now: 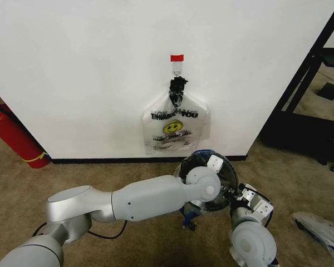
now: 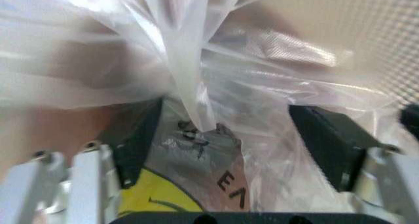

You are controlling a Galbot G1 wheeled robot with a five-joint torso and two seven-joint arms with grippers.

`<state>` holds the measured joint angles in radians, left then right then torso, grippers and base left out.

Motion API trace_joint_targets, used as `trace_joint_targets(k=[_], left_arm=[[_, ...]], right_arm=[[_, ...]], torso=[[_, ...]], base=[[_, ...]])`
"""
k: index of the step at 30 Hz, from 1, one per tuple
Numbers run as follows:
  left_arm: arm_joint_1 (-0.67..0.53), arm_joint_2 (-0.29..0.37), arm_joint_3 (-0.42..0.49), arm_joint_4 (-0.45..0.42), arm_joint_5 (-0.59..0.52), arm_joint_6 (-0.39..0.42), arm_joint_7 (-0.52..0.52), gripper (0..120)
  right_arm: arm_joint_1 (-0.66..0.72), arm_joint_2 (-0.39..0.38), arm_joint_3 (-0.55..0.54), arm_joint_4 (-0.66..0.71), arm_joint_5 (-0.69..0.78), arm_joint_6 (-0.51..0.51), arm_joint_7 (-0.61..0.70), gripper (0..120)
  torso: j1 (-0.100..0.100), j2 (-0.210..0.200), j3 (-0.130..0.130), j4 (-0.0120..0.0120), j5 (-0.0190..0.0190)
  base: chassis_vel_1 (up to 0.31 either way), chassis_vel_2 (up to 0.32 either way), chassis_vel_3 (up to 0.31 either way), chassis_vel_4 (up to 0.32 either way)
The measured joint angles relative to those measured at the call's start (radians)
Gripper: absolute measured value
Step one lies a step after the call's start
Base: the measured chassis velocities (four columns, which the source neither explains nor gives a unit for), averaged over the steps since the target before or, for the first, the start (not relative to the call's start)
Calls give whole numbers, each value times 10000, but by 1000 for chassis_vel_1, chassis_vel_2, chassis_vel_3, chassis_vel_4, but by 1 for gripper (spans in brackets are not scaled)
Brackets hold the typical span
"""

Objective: Pick up the garbage bag from the wall and place it over the trash bin.

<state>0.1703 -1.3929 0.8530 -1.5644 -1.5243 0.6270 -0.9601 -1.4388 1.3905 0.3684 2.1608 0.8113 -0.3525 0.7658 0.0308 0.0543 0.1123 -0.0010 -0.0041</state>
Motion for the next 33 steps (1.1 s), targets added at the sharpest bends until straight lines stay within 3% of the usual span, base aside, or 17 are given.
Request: trace_joint_targets(k=[11,20,26,33], left_arm=[[-10,110,46,162,264,84,130,37],[-176,940,203,-816,-127,500,-121,2],[-142,1254,160,-1259,-279,659,-154,0],[114,1034,104,-896,-79,256,-2,0]], right_arm=[[-17,-26,-16,33,21,4,-1,0],[52,-27,-66,-26,20,4,1,0],[49,-60,-46,-39,21,3,8,0],[71,-25,-65,-40,27,3,8,0]], torso=[[0,0,0,0,0],[0,0,0,1,-1],[0,0,0,1,-1],[0,0,0,0,-1]], base=[[0,0,0,0],[0,0,0,0],[0,0,0,0],[0,0,0,0]])
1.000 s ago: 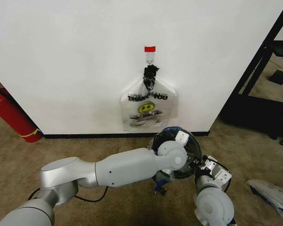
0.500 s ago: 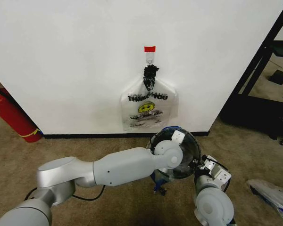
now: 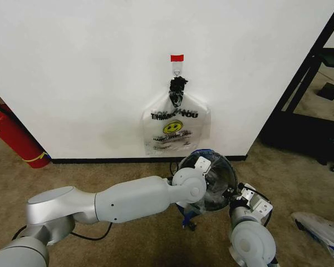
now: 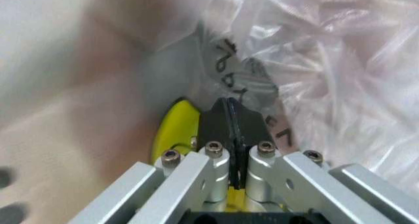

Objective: Pick up the garbage bag from the wall and place it over the trash bin.

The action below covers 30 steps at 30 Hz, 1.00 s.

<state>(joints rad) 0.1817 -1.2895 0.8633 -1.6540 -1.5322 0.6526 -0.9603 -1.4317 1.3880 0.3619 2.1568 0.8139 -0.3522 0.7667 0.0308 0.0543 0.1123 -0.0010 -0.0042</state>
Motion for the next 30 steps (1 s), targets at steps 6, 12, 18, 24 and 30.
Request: trace_joint_targets(k=[6,12,18,24,30], left_arm=[[120,-401,0,531,461,-409,247,0],[99,-752,104,938,627,-413,300,0],[87,-1222,134,1731,1083,-395,401,0],[141,-1337,136,2044,1331,-434,504,0],[262,-1367,133,2186,1454,-519,605,0]], right_arm=[[-50,65,-5,37,-19,0,-1,0],[-100,123,-40,107,-82,0,-1,0],[-161,117,-147,198,-146,0,-40,0],[-189,83,-201,200,-160,0,-72,0],[-170,100,-267,198,-150,0,-79,0]], torso=[[0,0,0,-1,0],[0,0,0,-1,1],[0,0,0,-1,1],[0,0,0,0,1],[0,0,0,0,1]], base=[[0,0,0,0],[0,0,0,0],[0,0,0,0],[0,0,0,0],[0,0,0,0]])
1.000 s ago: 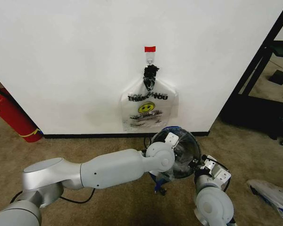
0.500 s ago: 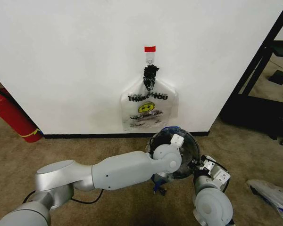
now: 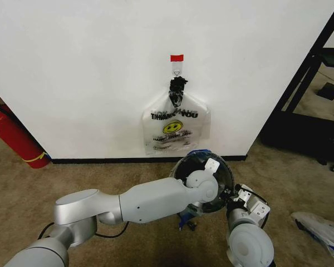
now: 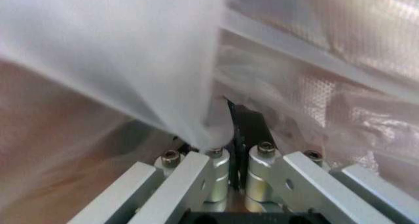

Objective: Pick up the garbage bag from the wall and place it over the trash bin.

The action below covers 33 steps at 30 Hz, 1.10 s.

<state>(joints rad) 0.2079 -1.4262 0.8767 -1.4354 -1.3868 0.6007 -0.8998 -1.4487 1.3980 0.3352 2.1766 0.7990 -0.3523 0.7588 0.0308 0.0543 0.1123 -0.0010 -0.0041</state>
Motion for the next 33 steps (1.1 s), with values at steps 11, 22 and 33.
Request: trace_joint_targets(k=[11,22,33], left_arm=[[-531,839,111,-1499,-838,239,-347,0],[-1154,1162,353,-2446,-2407,815,-877,0],[-848,763,477,-1810,-2796,1024,-783,0]], right_arm=[[99,-25,136,-262,-180,108,-61,0],[192,-4,57,-714,-1353,505,-411,0],[196,-57,-56,-763,-1664,618,-559,0]], torso=[[0,0,0,2,0],[0,0,0,0,0],[0,0,0,0,0]], base=[[0,0,0,0],[0,0,0,0],[0,0,0,0]])
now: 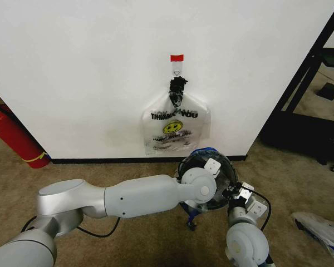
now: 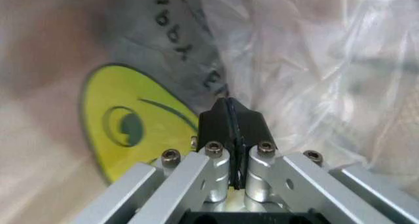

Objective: Pick up the garbage bag from the wall and place it over the trash bin.

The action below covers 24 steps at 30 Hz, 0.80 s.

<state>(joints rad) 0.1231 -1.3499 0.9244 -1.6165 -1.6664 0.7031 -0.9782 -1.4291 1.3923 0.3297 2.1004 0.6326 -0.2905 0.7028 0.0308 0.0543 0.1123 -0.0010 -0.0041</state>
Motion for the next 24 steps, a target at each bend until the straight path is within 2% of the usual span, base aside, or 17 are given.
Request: trace_joint_targets(k=[7,24], left_arm=[[144,-194,20,226,28,4,46,0],[501,-905,-34,1538,932,-133,508,0]], right_arm=[[-39,18,-133,40,-6,-5,0,0],[-83,18,-218,208,133,-59,44,0]], torso=[[0,0,0,0,0],[0,0,0,0,1]], base=[[0,0,0,0],[0,0,0,0]])
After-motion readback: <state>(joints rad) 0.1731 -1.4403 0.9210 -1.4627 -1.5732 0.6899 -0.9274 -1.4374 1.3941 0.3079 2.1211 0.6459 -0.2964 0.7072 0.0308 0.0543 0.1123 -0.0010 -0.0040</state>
